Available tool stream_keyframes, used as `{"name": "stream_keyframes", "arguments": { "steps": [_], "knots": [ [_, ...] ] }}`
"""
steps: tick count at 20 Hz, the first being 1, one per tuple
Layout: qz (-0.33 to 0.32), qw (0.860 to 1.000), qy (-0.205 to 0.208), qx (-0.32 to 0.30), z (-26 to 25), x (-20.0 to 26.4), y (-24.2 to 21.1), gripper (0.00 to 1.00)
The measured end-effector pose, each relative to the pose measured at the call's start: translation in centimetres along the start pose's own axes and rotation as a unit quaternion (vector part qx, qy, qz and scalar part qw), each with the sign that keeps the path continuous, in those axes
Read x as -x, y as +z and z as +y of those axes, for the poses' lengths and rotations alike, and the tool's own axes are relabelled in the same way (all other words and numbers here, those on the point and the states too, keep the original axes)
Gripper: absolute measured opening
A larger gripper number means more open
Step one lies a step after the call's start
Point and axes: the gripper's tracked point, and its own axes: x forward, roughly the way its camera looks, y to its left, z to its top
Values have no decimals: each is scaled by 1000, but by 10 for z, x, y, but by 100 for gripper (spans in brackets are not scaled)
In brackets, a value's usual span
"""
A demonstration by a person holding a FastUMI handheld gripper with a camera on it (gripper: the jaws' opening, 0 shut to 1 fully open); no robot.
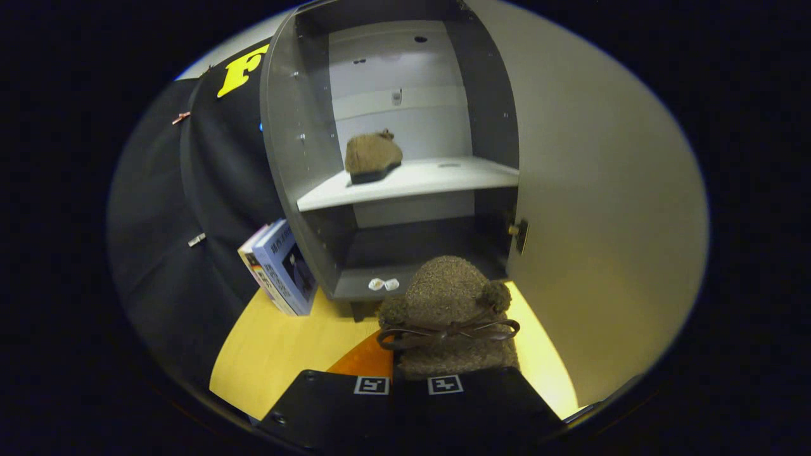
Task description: Open the shoe cabinet door, grab the shoes and put them into the shoe cabinet, then close the shoe cabinet door.
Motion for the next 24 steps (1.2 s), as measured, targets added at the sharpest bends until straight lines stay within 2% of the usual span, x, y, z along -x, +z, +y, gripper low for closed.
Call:
{"name": "stream_keyframes", "arguments": {
  "steps": [8,12,16,24],
  "knots": [
    [-60,998,26,9,16,10,152,7],
    [-84,996,26,22,21,-24,221,7],
    [-64,997,16,29,14,-83,249,7],
    [-36,999,5,17,9,-201,259,7]
  ]
}}
